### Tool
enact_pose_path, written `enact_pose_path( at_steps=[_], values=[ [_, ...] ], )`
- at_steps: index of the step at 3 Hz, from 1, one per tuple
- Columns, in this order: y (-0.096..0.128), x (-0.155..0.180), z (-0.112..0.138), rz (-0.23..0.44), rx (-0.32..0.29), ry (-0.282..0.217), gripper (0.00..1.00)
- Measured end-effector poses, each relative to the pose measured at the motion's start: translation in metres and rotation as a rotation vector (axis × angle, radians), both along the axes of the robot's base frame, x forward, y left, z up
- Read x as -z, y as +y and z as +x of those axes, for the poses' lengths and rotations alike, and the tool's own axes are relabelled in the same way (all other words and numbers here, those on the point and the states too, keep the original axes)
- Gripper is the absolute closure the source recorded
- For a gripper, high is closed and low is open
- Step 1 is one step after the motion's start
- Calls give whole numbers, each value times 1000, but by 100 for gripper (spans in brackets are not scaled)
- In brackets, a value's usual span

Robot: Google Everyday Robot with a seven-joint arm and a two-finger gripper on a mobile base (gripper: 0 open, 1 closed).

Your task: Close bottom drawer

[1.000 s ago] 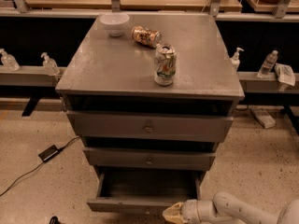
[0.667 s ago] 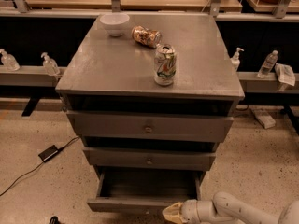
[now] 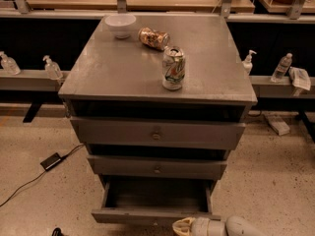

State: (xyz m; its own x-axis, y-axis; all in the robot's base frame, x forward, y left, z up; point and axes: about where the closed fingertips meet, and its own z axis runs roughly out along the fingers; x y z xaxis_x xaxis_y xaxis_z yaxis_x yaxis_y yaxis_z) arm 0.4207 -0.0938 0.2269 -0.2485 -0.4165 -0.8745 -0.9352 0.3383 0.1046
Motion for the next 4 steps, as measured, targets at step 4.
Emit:
enact_pose_path(
  at_steps=[4],
  values=[
    [-40,71,49,-349,127,-84,100]
  ],
)
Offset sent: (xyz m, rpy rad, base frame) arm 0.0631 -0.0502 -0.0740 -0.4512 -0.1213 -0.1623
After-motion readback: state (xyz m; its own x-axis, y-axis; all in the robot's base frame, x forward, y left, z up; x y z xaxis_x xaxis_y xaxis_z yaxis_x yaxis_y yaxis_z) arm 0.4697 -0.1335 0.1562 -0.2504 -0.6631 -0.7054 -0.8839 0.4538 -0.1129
